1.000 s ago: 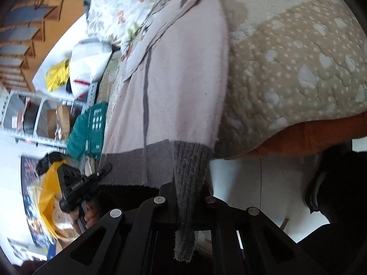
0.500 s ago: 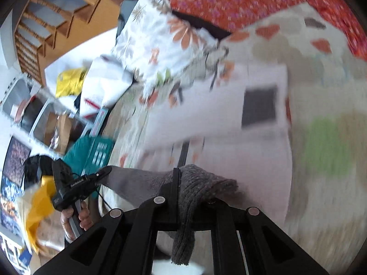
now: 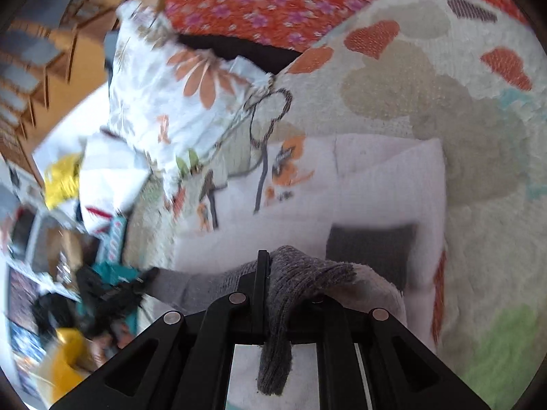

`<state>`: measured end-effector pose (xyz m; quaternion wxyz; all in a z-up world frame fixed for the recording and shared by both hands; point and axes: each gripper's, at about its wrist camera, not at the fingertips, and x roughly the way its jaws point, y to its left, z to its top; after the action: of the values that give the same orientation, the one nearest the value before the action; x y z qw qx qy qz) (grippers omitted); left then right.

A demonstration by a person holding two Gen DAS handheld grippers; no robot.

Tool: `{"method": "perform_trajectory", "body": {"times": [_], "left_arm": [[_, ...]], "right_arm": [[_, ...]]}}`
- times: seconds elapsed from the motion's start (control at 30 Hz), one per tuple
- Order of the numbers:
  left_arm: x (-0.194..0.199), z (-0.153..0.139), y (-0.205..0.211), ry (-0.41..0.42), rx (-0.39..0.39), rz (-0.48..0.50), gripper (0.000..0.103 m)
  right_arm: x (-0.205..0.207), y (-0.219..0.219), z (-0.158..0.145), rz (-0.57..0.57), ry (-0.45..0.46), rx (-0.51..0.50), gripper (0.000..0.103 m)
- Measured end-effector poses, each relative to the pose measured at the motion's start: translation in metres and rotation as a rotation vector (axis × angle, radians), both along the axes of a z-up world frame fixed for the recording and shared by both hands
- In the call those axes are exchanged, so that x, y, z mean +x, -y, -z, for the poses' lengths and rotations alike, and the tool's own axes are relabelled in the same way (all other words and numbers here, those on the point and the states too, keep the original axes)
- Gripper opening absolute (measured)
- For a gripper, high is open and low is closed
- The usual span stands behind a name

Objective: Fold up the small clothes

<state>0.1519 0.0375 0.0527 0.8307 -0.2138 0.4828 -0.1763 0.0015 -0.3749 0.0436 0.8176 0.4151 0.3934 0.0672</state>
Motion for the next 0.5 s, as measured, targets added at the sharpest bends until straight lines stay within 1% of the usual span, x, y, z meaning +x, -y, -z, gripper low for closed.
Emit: {"method": "perform_trajectory", "body": {"times": [0.07, 0.1, 0.13, 0.17, 0.2, 0.23, 0.27, 0.3, 0.33, 0.37, 0.43, 0.5], "left_arm": [[0.013, 0.005, -0.002, -0.015, -0.036, -0.033, 0.014], [0.016, 0.006, -0.003, -0.018, -0.044, -0.045, 0.021], [0.019, 0.007, -0.004, -0.018, -0.057, -0.055, 0.028], [0.021, 0.007, -0.003, -0.018, -0.067, -0.059, 0.032], [0.022, 0.007, -0.003, -0.016, -0.071, -0.061, 0.038], [0.022, 0.006, -0.002, -0.011, -0.067, -0.065, 0.044], [0.022, 0.006, -0.001, -0.005, -0.057, -0.071, 0.047], [0.020, 0.003, -0.001, 0.008, -0.037, -0.080, 0.053], [0.018, 0.000, -0.002, 0.024, -0.015, -0.091, 0.056], [0.016, -0.003, -0.003, 0.037, 0.000, -0.097, 0.057], [0.012, -0.009, -0.007, 0.058, -0.001, -0.095, 0.060], [0.007, -0.013, -0.012, 0.069, -0.002, -0.102, 0.062]], "right_arm": [[0.008, 0.012, 0.003, 0.024, 0.024, 0.035, 0.019], [0.010, 0.020, 0.003, 0.052, 0.031, 0.035, 0.032], [0.011, 0.029, 0.003, 0.089, 0.042, 0.037, 0.050], [0.011, 0.037, 0.003, 0.116, 0.055, 0.052, 0.056], [0.009, 0.045, 0.005, 0.148, 0.066, 0.075, 0.059], [0.007, 0.055, 0.007, 0.182, 0.070, 0.100, 0.059], [0.006, 0.060, 0.008, 0.197, 0.068, 0.112, 0.059], [0.004, 0.063, 0.009, 0.207, 0.064, 0.116, 0.059], [0.003, 0.064, 0.009, 0.211, 0.058, 0.113, 0.059], [0.002, 0.063, 0.009, 0.210, 0.055, 0.109, 0.059], [0.002, 0.058, 0.005, 0.197, 0.053, 0.085, 0.059], [0.002, 0.050, -0.001, 0.175, 0.054, 0.030, 0.059]]}}
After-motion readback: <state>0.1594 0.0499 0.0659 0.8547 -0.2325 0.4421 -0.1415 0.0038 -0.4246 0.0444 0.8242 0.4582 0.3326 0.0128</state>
